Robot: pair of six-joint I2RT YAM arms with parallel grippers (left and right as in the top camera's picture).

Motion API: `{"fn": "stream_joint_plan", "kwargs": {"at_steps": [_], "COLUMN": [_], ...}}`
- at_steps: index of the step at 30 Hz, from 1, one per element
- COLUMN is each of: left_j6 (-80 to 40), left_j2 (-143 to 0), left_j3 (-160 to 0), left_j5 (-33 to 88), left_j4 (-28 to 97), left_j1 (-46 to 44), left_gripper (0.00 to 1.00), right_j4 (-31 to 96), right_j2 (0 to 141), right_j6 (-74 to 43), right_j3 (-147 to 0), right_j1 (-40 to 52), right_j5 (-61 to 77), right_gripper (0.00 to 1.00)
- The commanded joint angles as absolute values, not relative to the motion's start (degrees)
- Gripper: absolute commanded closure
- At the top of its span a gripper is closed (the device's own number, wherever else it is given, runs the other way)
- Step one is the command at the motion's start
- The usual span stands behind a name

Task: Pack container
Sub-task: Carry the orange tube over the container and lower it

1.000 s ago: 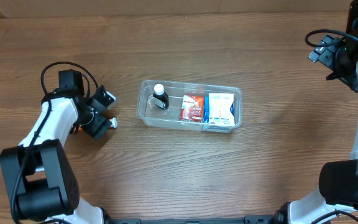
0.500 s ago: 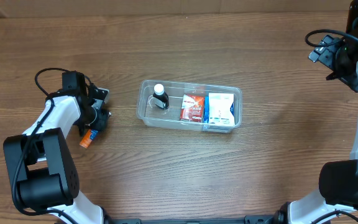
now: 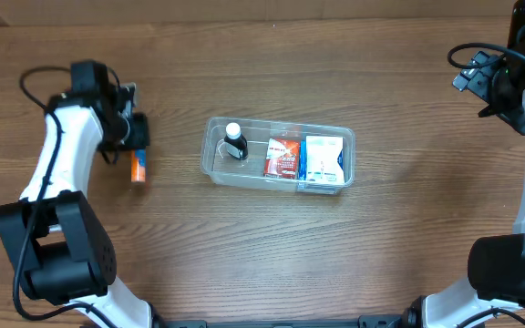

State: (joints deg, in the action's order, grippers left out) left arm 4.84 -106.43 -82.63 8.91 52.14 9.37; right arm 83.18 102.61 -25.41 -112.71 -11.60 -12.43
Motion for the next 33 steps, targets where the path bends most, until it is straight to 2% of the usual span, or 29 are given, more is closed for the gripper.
{"fn": "stream_joint_plan", "kwargs": {"at_steps": [1,4,6,10,13,22,27,33], "left_j6": [12.71,24.36,34.85,56.07,65.21,78.39,78.43,78.41], "left_j2": [-106.59,-106.59,-106.59,-106.61,-106.61,-106.63,-106.63,-106.63], "left_j3": [-96.07,-105.34,-109.23,-108.81,-107.39,-93.82,-85.67,-83.61], "left_j5": [17.85,19.99,19.94,17.96,13.96,15.31,15.59,18.02], "left_j4": [57.82,64.29,67.75,70.54,73.14,71.40,63.83,58.24], "left_j1": [6.31,0.56,-6.31,-19.16,-25.47,-27.40,-27.42,-27.42], "left_gripper": [0.96,0.96,0.96,0.96,0.96,0.96,0.96,0.96], "right_j4": [82.85,82.85,82.85,82.85,82.85,82.85,82.85,82.85], "right_j2": [102.13,102.13,102.13,102.13,102.13,102.13,102.13,102.13], "right_j6": [-25.10,-25.10,-25.10,-25.10,-25.12,-25.12,-25.10,-25.12], "right_j3": [-113.43,-113.43,-113.43,-113.43,-113.43,-113.43,-113.43,-113.43], "right_j1": [-11.64,-11.64,-11.64,-11.64,-11.64,-11.64,-11.64,-11.64], "right_j5": [-12.84,-12.84,-12.84,-12.84,-12.84,-12.84,-12.84,-12.84], "right_gripper": [0.00,0.00,0.00,0.00,0.00,0.00,0.00,0.00]}}
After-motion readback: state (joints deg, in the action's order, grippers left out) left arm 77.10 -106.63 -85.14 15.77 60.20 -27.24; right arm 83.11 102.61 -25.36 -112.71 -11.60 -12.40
